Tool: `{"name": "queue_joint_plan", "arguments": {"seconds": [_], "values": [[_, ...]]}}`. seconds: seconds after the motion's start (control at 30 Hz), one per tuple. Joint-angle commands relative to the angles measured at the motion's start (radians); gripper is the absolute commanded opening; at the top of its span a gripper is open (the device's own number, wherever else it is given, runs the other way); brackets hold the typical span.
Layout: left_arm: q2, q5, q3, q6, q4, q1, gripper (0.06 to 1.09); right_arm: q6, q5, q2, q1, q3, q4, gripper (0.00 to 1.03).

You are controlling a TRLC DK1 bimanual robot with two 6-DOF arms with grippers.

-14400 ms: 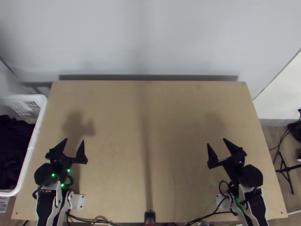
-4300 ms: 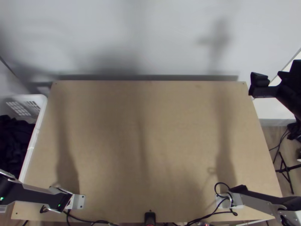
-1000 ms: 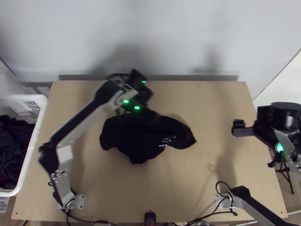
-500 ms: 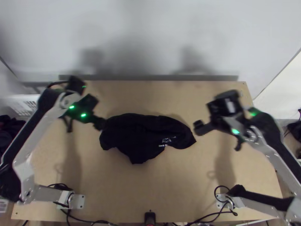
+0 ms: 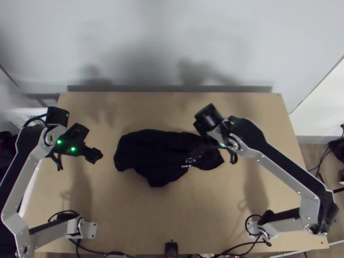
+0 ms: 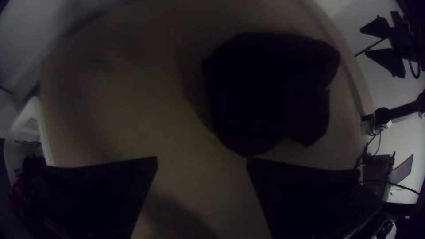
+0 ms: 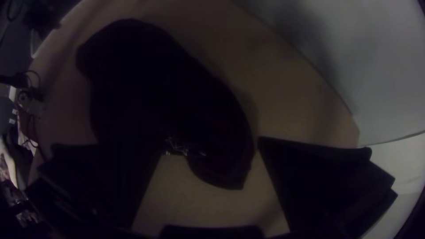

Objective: Fold the t-shirt

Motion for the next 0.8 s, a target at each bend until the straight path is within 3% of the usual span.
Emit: {"name": "queue_joint_plan", "arguments": {"seconds": [0.0,0.3,0.77], "values": [[-0.045,-0.012,-0.038,0.014,0.022,0.037,1.04,0.003,-0.008,0.042,-0.006,-0.135,0.090,0.98],[-0.049,-0.012,-0.035,0.014,0.034,0.056,1.04,-0.002,-0.056,0.080,0.012,-0.185,0.207,0.96],[-0.101,-0.013,-0.087,0.049,0.042,0.188,1.04,-0.052,-0.091,0.352,0.173,0.214,0.193,0.96]]}}
